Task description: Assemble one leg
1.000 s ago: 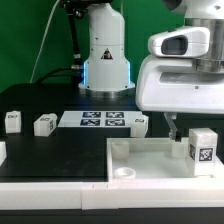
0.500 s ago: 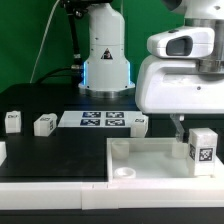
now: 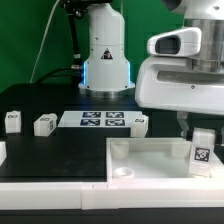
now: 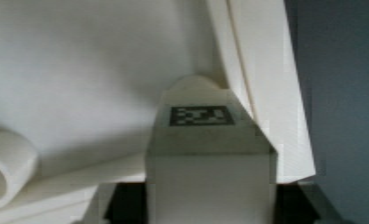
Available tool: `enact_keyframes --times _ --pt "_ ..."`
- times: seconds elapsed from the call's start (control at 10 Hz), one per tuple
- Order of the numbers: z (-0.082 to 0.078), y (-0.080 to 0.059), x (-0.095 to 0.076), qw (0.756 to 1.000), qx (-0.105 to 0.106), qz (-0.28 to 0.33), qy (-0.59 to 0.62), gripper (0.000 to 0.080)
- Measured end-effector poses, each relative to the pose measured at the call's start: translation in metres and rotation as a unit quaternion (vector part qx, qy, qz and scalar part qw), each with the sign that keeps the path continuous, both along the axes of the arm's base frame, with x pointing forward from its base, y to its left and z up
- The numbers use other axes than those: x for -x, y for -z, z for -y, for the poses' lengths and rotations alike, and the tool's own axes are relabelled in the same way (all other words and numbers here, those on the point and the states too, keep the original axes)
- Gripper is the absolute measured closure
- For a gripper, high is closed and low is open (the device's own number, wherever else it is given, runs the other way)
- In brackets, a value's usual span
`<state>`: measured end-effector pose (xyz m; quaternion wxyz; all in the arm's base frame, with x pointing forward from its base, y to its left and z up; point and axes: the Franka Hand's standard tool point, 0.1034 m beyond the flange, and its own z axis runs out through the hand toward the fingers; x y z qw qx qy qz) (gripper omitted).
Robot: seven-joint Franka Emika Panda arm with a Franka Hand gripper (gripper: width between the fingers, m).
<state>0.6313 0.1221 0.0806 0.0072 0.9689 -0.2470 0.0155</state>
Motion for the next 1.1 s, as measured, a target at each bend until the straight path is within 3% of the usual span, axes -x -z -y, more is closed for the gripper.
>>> enact_keyframes --times 0.4,0.8,0.9,1.0,1.1 --pt "0.0034 0.0009 0.0009 0.973 -0.009 0.002 0.229 0.0507" --pt "0.0015 0.0006 0.0018 0.908 -0.014 0.006 0.419 0.0506" --pt "0.0007 0.0007 0.0019 0.903 -0.014 0.006 0.429 0.0429" --pt "0.0005 0.0007 0.002 0.91 -0.014 0.006 0.414 0.0429" --pt "0.0004 0.0013 0.0023 0.918 -0.013 0.004 0.395 0.0295"
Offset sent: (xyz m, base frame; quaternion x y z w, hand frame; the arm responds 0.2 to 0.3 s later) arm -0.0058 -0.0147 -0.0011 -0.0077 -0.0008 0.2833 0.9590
